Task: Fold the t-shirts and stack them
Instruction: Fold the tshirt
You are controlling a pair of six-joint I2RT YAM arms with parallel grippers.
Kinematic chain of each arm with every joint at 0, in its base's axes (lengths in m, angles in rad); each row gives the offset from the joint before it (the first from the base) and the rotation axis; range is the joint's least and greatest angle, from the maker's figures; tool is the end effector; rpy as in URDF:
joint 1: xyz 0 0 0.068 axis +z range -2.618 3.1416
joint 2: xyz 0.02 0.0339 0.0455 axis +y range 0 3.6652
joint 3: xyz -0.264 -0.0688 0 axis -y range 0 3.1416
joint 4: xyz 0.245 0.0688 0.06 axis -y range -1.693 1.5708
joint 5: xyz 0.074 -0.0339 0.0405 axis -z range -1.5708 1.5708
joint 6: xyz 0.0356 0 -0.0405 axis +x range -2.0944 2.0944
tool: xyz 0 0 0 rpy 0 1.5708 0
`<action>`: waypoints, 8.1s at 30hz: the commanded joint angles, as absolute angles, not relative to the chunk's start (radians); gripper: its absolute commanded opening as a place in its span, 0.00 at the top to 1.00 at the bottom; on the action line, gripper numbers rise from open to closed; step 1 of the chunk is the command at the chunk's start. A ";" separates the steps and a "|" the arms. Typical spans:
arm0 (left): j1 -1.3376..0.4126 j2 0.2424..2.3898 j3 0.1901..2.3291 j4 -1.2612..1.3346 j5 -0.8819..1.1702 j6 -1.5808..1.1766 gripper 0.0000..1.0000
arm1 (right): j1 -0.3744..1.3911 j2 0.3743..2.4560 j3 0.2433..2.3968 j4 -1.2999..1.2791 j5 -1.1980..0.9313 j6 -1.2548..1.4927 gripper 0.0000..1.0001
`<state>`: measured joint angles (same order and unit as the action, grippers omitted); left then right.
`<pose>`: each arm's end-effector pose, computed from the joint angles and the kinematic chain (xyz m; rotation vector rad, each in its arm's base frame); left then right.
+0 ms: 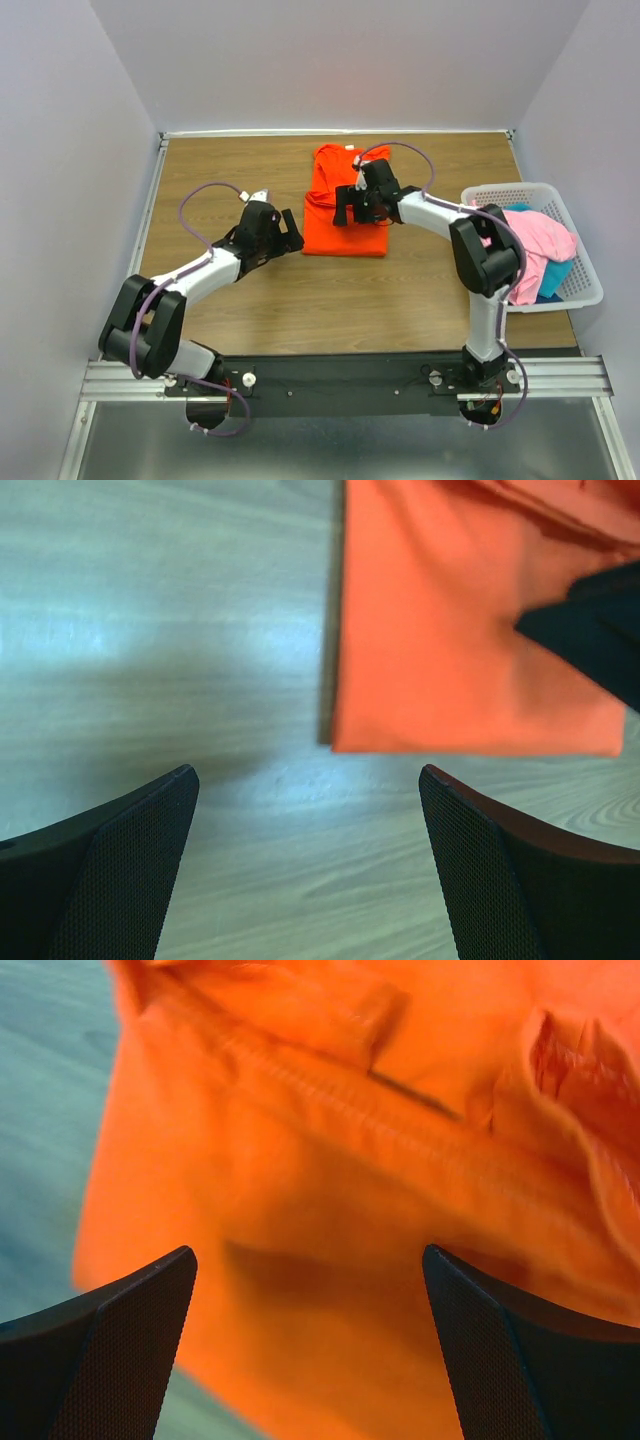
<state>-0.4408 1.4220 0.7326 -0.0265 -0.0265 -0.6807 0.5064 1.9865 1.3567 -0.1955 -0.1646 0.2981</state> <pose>0.2634 -0.1232 0.1931 -0.2951 2.3300 -0.5426 0.3767 0.2156 0.1790 -0.3345 2.4374 0.5631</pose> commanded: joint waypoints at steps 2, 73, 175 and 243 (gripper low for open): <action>-0.443 1.355 0.683 -0.012 -0.037 -0.718 0.02 | 0.499 2.101 1.488 -0.175 -0.062 0.287 0.00; -0.535 1.772 0.858 0.135 0.054 -0.701 1.00 | 0.322 1.629 0.888 -0.137 0.048 0.680 0.19; -0.387 1.531 1.129 -0.032 -0.187 -0.606 1.00 | 0.295 1.615 1.227 -0.258 -0.205 0.680 0.99; -0.449 1.653 1.071 0.052 0.078 -0.594 0.02 | 0.342 1.833 1.298 -0.201 -0.413 0.428 0.00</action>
<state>-0.4519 1.8156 1.0901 0.0681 0.1398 -0.6071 0.3466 1.9652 1.3067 -0.1822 -0.4492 0.4915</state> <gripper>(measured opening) 0.983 0.998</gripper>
